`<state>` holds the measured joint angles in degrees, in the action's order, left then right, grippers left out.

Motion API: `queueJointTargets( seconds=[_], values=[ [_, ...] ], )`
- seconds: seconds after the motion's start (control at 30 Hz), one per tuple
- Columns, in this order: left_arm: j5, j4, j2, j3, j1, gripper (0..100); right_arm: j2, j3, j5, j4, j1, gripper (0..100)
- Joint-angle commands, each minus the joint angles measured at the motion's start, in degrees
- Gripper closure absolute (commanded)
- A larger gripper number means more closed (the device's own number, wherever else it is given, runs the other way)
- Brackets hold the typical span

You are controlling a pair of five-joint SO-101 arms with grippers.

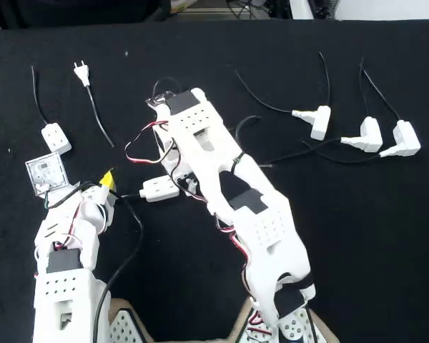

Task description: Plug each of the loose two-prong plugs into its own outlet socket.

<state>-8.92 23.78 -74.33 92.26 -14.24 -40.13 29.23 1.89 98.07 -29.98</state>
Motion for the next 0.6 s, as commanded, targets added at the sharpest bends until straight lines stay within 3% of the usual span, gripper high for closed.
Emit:
queueJointTargets(
  seconds=[0.0,0.23,0.57],
  values=[
    [-0.4,-0.9,-0.6,-0.8,-0.2,77,0.7,3.2,-0.6,-1.2,1.1,98.8],
    [-0.4,-0.8,-0.6,-0.8,-0.3,77,7.6,0.7,-0.6,1.2,3.7,98.8],
    [-0.4,-0.8,-0.6,-0.8,-0.2,77,25.0,-28.6,-2.6,-16.5,3.8,98.8]
  ],
)
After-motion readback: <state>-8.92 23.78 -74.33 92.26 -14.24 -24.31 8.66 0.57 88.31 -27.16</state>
